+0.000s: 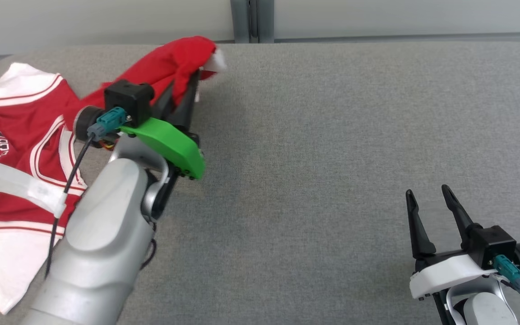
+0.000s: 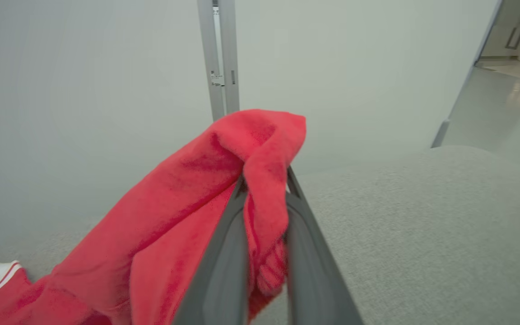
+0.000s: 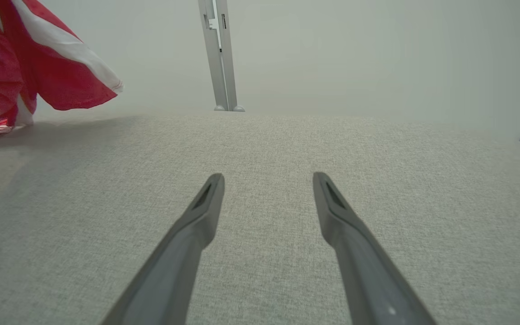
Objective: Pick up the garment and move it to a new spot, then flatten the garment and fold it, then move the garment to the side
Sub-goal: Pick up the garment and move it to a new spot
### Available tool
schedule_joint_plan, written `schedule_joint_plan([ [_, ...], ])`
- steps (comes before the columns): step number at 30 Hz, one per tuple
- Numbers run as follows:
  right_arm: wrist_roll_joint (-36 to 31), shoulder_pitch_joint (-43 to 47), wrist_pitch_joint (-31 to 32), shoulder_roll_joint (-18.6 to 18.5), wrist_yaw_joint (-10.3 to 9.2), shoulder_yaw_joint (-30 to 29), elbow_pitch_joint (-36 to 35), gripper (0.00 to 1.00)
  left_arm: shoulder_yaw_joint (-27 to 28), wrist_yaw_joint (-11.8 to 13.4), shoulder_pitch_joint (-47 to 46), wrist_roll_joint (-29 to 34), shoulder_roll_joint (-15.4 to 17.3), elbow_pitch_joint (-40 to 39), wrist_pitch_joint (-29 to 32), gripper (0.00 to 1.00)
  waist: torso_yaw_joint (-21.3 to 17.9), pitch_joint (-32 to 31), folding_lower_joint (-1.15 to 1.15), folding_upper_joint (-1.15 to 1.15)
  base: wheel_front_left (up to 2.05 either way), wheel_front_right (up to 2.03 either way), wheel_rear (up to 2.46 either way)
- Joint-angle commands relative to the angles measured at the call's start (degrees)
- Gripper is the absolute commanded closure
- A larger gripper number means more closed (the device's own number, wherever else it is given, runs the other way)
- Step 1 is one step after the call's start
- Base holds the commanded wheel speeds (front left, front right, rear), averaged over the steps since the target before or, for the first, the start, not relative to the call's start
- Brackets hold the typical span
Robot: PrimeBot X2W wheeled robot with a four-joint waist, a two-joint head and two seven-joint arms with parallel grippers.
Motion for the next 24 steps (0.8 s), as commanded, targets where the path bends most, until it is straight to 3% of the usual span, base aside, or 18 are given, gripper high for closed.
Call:
schedule_joint_plan([
  [1, 0.37, 0.82, -0.20, 0.04, -0.02, -0.06, 0.02, 0.00, -0.34, -0.35, 2.25, -1.85, -0.93, -4.71, 1.84, 1.00, -1.84, -3.77, 0.00, 0.00, 0.00, 0.00, 0.00],
  [8, 0.85, 0.96, -0.20, 0.37, -0.02, -0.28, -0.22, 0.00, -3.71, 1.44, 11.66, -9.42, -2.93, -31.69, 14.15, 1.00, -8.66, -3.47, 0.00, 0.00, 0.00, 0.00, 0.00],
  [12, 2.34, 0.41, -0.20, 0.39, -0.02, -0.12, -0.25, 0.00, -4.76, 3.92, 15.65, -14.58, -3.65, -38.17, 20.37, 1.00, -13.31, -2.35, 0.00, 0.00, 0.00, 0.00, 0.00],
  [16, 3.78, 0.04, -0.19, 0.41, -0.02, -0.42, 0.10, 0.00, -2.53, 7.12, 18.90, -20.86, -3.82, -34.92, 24.51, 1.00, -17.60, -1.19, 0.00, 0.00, 0.00, 0.00, 0.00],
  [19, 4.88, -0.20, -0.20, 0.42, -0.02, -0.30, 0.33, 0.00, 2.20, 9.84, 19.96, -25.38, -3.83, -26.87, 25.43, 1.00, -20.48, -0.13, 0.00, 0.00, 0.00, 0.00, 0.00],
  [24, 5.65, -0.09, -0.20, 0.44, -0.01, -0.06, 0.63, 0.00, 9.98, 13.79, 16.36, -26.58, -2.14, -11.35, 20.18, 1.00, -23.41, 1.09, 0.00, 0.00, 0.00, 0.00, 0.00],
])
